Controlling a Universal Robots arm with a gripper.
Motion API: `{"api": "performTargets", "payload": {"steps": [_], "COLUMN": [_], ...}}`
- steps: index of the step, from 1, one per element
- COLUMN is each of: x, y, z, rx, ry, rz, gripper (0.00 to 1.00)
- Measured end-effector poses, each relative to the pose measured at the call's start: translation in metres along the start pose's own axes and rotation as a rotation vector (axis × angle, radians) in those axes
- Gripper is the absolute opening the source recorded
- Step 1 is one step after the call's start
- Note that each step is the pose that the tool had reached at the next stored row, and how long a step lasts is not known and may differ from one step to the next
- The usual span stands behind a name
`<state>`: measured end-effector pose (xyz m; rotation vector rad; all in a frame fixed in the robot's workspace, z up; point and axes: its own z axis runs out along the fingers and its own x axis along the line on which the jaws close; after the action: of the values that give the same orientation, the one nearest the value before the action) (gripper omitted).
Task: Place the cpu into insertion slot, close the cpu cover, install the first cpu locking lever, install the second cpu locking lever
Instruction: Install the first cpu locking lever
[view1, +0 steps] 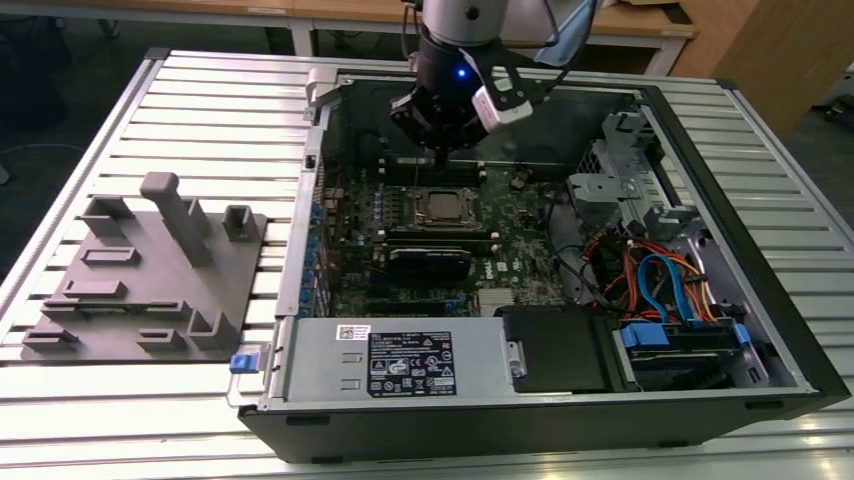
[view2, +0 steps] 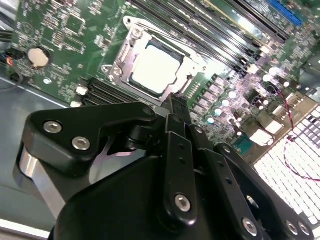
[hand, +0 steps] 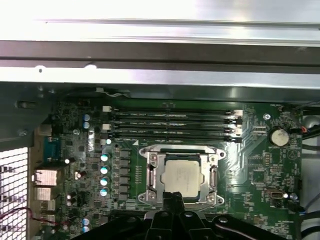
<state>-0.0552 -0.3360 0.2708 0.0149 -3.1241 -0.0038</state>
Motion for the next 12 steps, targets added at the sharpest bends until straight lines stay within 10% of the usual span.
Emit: {"api": "performTargets", "payload": {"steps": [12], "x": [0.0091], "y": [0.0001], "z": [0.0002], "rx": [0.0000], "ry": [-0.0019], "rz": [0.000], "gripper": [0.10]}}
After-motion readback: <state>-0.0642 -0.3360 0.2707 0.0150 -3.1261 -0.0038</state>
